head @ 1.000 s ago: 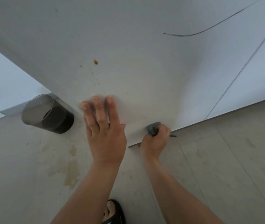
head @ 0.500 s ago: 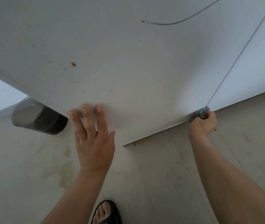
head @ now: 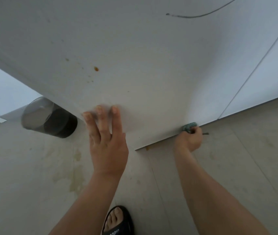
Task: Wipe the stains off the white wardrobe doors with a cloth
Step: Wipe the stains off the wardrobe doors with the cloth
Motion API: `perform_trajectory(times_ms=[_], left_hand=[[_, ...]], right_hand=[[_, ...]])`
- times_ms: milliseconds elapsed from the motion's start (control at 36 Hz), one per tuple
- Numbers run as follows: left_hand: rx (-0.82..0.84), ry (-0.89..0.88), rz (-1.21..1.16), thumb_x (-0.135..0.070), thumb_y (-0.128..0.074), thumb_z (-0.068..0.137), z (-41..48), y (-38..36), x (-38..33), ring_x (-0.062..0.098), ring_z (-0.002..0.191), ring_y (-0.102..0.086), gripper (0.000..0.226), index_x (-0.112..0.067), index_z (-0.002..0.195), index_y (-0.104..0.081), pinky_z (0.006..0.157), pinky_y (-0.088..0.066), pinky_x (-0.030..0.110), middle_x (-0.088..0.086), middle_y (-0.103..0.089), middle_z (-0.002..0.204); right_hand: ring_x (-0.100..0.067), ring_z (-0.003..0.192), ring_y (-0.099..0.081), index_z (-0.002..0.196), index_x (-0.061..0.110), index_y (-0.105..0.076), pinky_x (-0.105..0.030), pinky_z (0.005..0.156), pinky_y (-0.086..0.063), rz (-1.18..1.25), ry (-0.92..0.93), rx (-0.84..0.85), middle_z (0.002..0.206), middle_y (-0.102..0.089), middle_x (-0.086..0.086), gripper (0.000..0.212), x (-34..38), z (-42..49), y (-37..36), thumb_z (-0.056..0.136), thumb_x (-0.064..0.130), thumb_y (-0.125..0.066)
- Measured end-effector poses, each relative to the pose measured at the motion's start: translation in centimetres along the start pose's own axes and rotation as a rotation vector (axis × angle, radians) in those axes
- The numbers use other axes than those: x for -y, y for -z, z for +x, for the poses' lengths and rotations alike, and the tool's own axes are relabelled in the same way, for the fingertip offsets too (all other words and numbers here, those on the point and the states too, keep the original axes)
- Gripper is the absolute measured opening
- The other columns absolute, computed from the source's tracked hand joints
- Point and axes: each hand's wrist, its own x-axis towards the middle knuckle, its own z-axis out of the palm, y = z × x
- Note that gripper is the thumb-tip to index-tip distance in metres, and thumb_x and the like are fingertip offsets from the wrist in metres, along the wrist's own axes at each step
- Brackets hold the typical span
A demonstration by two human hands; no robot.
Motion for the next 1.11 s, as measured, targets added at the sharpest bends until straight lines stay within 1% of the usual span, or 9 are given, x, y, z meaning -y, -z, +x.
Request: perform_trajectory(times_ms=[194, 361, 445, 556, 639, 750, 833, 945, 1111], left_hand=[[-0.024, -0.005, -0.023, -0.001, -0.084, 0.081, 0.0, -0.2, 0.3, 0.036, 0.155, 0.024, 0.126, -0.016, 0.165, 0.009, 0.13, 0.0, 0.048, 0.004, 0.029, 0.168], [-0.017, -0.022, -0.031, 0.013, -0.081, 0.075, -0.3, 0.0, 0.5, 0.033, 0.154, 0.026, 0.129, -0.017, 0.165, 0.007, 0.13, 0.0, 0.045, 0.002, 0.03, 0.168], [0.003, -0.023, -0.025, 0.016, -0.08, 0.073, -0.4, 0.0, 0.8, 0.035, 0.154, 0.027, 0.129, -0.015, 0.165, 0.006, 0.13, 0.001, 0.045, 0.004, 0.029, 0.168], [0.154, 0.002, -0.062, 0.01, -0.081, 0.073, -1.0, 1.7, 0.2, 0.04, 0.156, 0.018, 0.128, -0.014, 0.165, 0.004, 0.13, 0.001, 0.047, 0.009, 0.023, 0.17], [0.291, 0.044, -0.086, -0.005, -0.082, 0.078, -0.6, 4.6, -0.9, 0.042, 0.158, 0.003, 0.115, -0.012, 0.166, -0.008, 0.126, -0.017, 0.055, 0.012, 0.009, 0.172], [0.384, 0.085, -0.224, -0.023, -0.081, 0.081, 1.4, 10.3, -0.9, 0.034, 0.153, -0.032, 0.077, -0.008, 0.151, -0.051, 0.114, -0.045, 0.051, 0.011, -0.03, 0.167], [0.42, 0.251, -0.355, -0.042, -0.063, 0.091, 3.3, 15.1, 0.2, 0.02, 0.125, -0.065, 0.046, -0.02, 0.13, -0.069, 0.094, -0.056, 0.035, -0.001, -0.06, 0.145], [0.559, 0.473, -0.544, -0.044, -0.054, 0.103, 5.5, 23.2, 2.4, 0.003, 0.127, -0.056, 0.037, -0.031, 0.136, -0.063, 0.1, -0.035, 0.011, -0.019, -0.057, 0.14], [0.581, 0.633, -0.94, -0.046, -0.065, 0.098, 8.7, 34.0, 3.7, -0.005, 0.121, -0.056, 0.037, -0.043, 0.133, -0.055, 0.104, -0.048, 0.022, -0.023, -0.058, 0.128]], right_hand=[[-0.019, 0.066, -0.047, 0.069, 0.019, -0.054, -0.03, 0.063, -0.041, -0.012, -0.135, 0.281, 0.071, -0.054, -0.001, 0.035, -3.8, -5.7, -0.3, 0.075, -0.015, -0.046], [-0.022, 0.074, -0.05, 0.081, 0.012, -0.056, -0.024, 0.067, -0.038, -0.05, -0.169, 0.191, 0.081, -0.059, -0.006, 0.025, -2.2, -5.1, -0.5, 0.084, -0.012, -0.05], [-0.026, 0.073, -0.058, 0.076, 0.014, -0.059, -0.033, 0.067, -0.049, -0.024, -0.254, 0.293, 0.077, -0.063, -0.007, 0.025, -2.9, -7.6, -0.8, 0.081, -0.009, -0.051], [-0.025, 0.065, -0.057, 0.075, 0.01, -0.053, -0.033, 0.057, -0.05, 0.101, -0.427, 0.579, 0.073, -0.057, -0.013, 0.033, -2.6, -7.8, 1.7, 0.088, -0.02, -0.054], [-0.027, 0.07, -0.059, 0.08, 0.01, -0.054, -0.035, 0.063, -0.052, 0.04, -0.443, 0.646, 0.08, -0.059, -0.015, 0.03, 1.2, -7.1, 4.9, 0.09, -0.019, -0.054], [-0.03, 0.072, -0.057, 0.087, 0.006, -0.055, -0.037, 0.065, -0.045, -0.044, -0.344, 0.686, 0.087, -0.058, -0.02, 0.022, 8.8, -7.6, 9.0, 0.09, -0.016, -0.055], [-0.029, 0.075, -0.057, 0.086, 0.006, -0.059, -0.035, 0.066, -0.043, -0.065, -0.202, 0.728, 0.087, -0.061, -0.02, 0.02, 14.7, -8.8, 11.5, 0.086, -0.015, -0.059], [-0.032, 0.08, -0.064, 0.092, 0.002, -0.064, -0.05, 0.078, -0.055, -0.054, -0.023, 0.852, 0.087, -0.068, -0.021, 0.019, 23.0, -12.9, 15.2, 0.086, -0.015, -0.06], [-0.034, 0.087, -0.065, 0.107, -0.002, -0.06, -0.059, 0.083, -0.056, 0.04, 0.126, 1.144, 0.099, -0.068, -0.025, 0.02, 34.5, -22.8, 20.9, 0.092, -0.015, -0.056]])
